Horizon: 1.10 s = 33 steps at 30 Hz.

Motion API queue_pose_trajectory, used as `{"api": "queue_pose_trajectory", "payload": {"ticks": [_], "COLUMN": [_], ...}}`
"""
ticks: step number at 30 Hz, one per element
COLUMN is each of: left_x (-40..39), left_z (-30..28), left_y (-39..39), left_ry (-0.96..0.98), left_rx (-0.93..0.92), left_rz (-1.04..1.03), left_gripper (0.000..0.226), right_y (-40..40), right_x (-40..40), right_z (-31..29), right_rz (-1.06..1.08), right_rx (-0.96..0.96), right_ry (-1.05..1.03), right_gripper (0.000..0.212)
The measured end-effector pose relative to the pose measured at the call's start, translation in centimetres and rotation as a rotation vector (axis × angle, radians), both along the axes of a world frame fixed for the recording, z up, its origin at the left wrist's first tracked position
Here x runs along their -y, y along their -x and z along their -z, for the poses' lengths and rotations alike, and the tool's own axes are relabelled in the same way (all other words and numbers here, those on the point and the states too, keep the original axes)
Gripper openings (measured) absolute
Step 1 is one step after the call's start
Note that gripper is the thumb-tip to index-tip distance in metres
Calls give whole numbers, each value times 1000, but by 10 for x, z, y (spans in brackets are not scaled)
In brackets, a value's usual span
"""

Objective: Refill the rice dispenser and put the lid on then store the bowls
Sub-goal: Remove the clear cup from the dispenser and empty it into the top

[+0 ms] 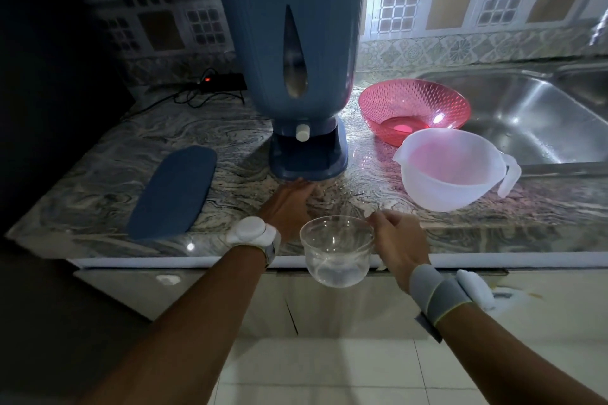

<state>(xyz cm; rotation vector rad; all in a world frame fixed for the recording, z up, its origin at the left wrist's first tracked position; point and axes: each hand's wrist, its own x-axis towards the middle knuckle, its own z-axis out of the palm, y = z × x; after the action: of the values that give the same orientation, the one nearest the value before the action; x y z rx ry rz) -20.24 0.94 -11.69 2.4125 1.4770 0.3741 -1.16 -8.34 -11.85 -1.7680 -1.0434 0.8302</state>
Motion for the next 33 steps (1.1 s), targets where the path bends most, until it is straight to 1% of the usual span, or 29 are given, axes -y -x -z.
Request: {"api": "queue_pose_trajectory", "payload": {"ticks": [2,5,7,10,14,16,19,22,26,29,31,33], "left_x": [10,16,17,18,16,16,18,24,42,55,62,69], "left_z": [5,12,15,17,23,25,32,35,37,37,39,41], "left_y": [14,34,45,54,56,55,52,48,36,27,23,18], "left_ry": [-65,-102,-97,-1,33,53,59,46,22,-3,3,11], "left_rx": [71,90,83,32,-65,-81,-97,-128,-115,-91,-61,-35], "left_rz": [-161,-390,-452,-525,-477,-455,-357,-290,-212,-182,-163,-139], "left_gripper": [48,47,49,54,55,58,60,62,65,71,67,65], "right_y": [5,12,17,23,31,35,41,45,49,52,54,54], "right_x": [7,12,14,15,18,21,26,31,40,42,42,41], "right_z": [4,12,16,21,26,28,35,42,48,50,51,51], "right_rz": [-46,-96,-120,-141,-191,-220,-221,-218,-154,-96,-48,-3], "right_rx": [-6,-26,-38,-26,-25,-11,7,-4,-45,-97,-131,-158], "right_ry": [-10,-19,-25,-23,-12,-7,0,8,-19,-26,-27,-31], "right_gripper": [29,29,30,30,33,24,13,13,13,17,22,21]}}
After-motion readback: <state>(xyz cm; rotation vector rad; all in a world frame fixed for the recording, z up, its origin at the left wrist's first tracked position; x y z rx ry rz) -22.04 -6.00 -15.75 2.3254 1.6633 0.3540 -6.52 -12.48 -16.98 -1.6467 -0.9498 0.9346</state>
